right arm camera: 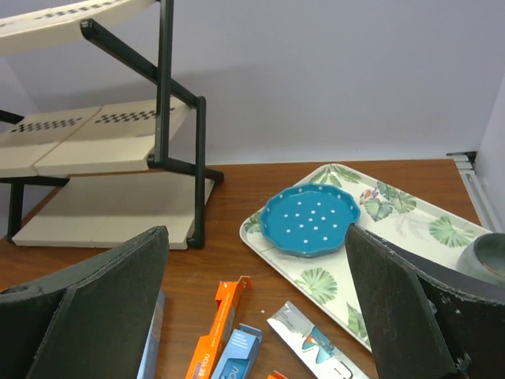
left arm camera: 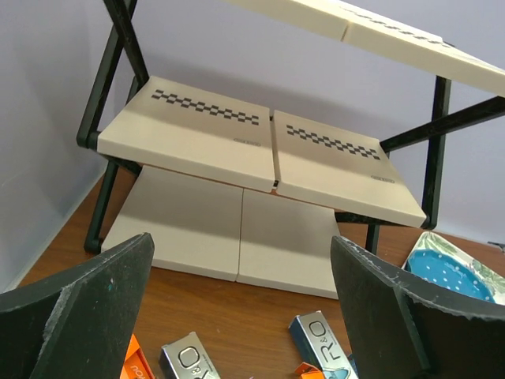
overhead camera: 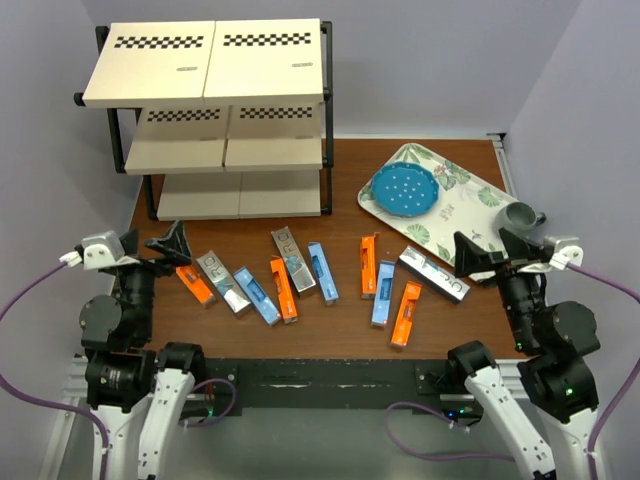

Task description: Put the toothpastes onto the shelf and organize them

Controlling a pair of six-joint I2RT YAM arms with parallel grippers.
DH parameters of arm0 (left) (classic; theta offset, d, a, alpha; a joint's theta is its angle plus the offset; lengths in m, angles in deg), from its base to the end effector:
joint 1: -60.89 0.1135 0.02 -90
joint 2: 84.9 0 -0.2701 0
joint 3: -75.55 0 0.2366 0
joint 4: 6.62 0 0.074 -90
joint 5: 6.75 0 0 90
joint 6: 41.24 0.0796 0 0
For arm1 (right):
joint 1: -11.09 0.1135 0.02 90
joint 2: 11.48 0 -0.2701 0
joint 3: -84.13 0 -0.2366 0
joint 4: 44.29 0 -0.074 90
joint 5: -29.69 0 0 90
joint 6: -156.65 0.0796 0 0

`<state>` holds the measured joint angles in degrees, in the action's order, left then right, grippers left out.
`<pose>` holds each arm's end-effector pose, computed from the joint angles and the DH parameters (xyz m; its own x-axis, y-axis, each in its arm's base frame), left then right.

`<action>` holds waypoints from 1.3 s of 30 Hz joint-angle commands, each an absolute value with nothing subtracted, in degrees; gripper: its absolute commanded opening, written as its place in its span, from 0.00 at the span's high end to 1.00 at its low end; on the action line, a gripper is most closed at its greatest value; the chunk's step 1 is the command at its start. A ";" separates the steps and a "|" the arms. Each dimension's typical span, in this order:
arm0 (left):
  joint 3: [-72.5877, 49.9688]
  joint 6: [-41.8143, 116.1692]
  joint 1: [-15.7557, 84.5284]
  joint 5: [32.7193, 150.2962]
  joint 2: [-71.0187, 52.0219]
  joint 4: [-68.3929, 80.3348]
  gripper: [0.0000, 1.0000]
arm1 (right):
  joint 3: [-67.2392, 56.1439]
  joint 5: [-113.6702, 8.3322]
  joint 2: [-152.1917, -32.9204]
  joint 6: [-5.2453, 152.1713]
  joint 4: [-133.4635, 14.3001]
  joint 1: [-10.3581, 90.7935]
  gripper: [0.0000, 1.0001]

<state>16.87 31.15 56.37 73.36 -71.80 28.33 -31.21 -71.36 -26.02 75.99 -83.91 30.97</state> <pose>0.0732 0.0079 0.3718 0.2027 -0.3150 -0.9272 -0.0308 0.9443 -0.3275 0.0615 0.0060 0.3906 0.1437 0.2213 -0.9646 -0.1823 0.9639 0.1940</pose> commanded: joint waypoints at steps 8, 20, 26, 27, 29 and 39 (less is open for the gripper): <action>15.51 24.16 56.75 67.52 -62.24 32.06 0.00 | -35.21 -70.07 -25.89 77.63 -79.73 32.01 0.01; 13.66 14.06 56.75 74.19 -42.12 44.45 0.00 | -38.55 -71.82 -24.93 77.28 -78.76 35.78 0.01; 18.14 4.74 50.63 67.89 -40.43 46.84 0.00 | -41.01 -72.44 -23.52 78.34 -79.29 36.14 0.01; 19.01 3.16 48.78 66.73 -40.61 46.57 0.00 | -41.36 -72.61 -23.52 78.60 -79.29 36.23 0.02; 21.56 -2.11 42.65 64.10 -40.17 46.13 0.00 | -42.07 -72.70 -23.52 79.04 -79.03 36.49 0.01; 20.44 -37.34 22.66 46.78 -25.85 64.84 0.00 | -43.30 -74.81 -23.78 77.73 -78.41 38.16 0.01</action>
<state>22.84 -19.14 26.17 55.59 -29.90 55.69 -42.77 -72.52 -23.75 78.18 -81.12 37.44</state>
